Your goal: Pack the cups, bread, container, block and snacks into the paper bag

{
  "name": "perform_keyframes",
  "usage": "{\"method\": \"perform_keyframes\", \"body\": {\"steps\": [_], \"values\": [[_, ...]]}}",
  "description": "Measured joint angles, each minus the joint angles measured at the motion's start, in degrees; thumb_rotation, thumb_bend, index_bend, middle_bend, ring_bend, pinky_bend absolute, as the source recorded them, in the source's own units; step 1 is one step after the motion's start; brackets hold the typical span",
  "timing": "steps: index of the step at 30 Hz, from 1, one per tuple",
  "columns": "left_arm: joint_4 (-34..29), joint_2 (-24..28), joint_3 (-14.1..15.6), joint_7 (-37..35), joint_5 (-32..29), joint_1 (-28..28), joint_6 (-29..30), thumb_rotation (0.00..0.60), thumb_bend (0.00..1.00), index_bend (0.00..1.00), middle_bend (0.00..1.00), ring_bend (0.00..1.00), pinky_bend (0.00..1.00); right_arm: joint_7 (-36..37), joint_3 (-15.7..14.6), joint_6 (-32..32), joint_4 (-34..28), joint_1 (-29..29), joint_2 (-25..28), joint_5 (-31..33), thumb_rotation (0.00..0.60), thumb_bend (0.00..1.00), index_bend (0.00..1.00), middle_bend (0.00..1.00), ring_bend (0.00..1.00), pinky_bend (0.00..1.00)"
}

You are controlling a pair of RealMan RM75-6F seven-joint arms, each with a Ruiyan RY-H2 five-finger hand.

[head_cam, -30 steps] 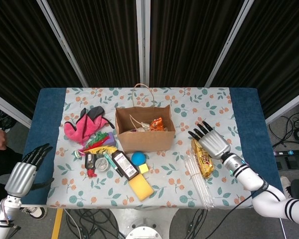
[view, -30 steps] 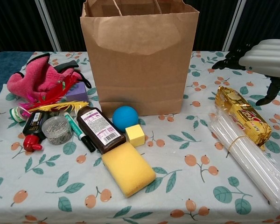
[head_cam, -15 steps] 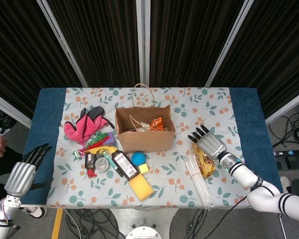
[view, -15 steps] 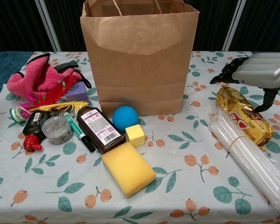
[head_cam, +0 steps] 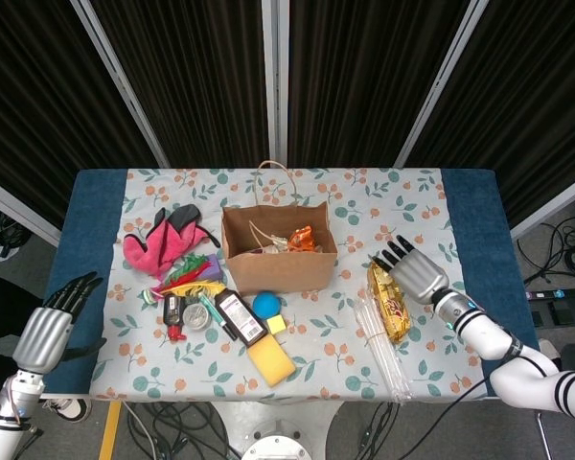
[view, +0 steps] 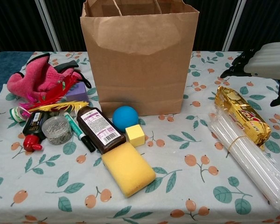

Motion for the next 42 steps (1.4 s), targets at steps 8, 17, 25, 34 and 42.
{"method": "perform_keyframes", "body": {"steps": [8,17,25,34,42], "values": [[0.01,0.00,-0.27,0.46,-0.53,0.00,-0.02,0.600,0.19,0.14,0.17,0.13,0.24,-1.94,-1.11,-1.90,3.10,1.58,-3.44,-0.49,0.600,0.00,0.00,0.09,0.00,0.00],[0.21,-0.24,-0.61,0.47,-1.12,-0.05,-0.13,0.600,0.19,0.14,0.17,0.13,0.24,-5.61,-2.21,-4.16,3.56,3.49,-4.15,-0.20,0.600,0.00,0.00,0.10,0.00,0.00],[-0.27,-0.25,-0.57,0.62,-0.44,-0.14,0.50,0.600,0.19,0.14,0.17,0.13,0.24,-14.54,-4.51,-5.60,-3.20,4.22,3.46,5.61,0.600,0.00,0.07,0.24,0.02,0.00],[-1.60,-0.18,-0.02,1.30,0.95,0.28,1.93,0.600,0.19,0.14,0.17,0.13,0.24,-24.71,-8.99,0.42,-17.56,3.80,14.38,16.24,0.600,0.00,0.15,0.28,0.07,0.00],[-0.93,-0.71,0.02,1.99,1.43,0.55,2.74,0.600,0.19,0.14,0.17,0.13,0.24,-14.09,-7.50,8.27,-17.67,0.37,13.62,7.35,0.600,0.00,0.11,0.21,0.02,0.00]]}}
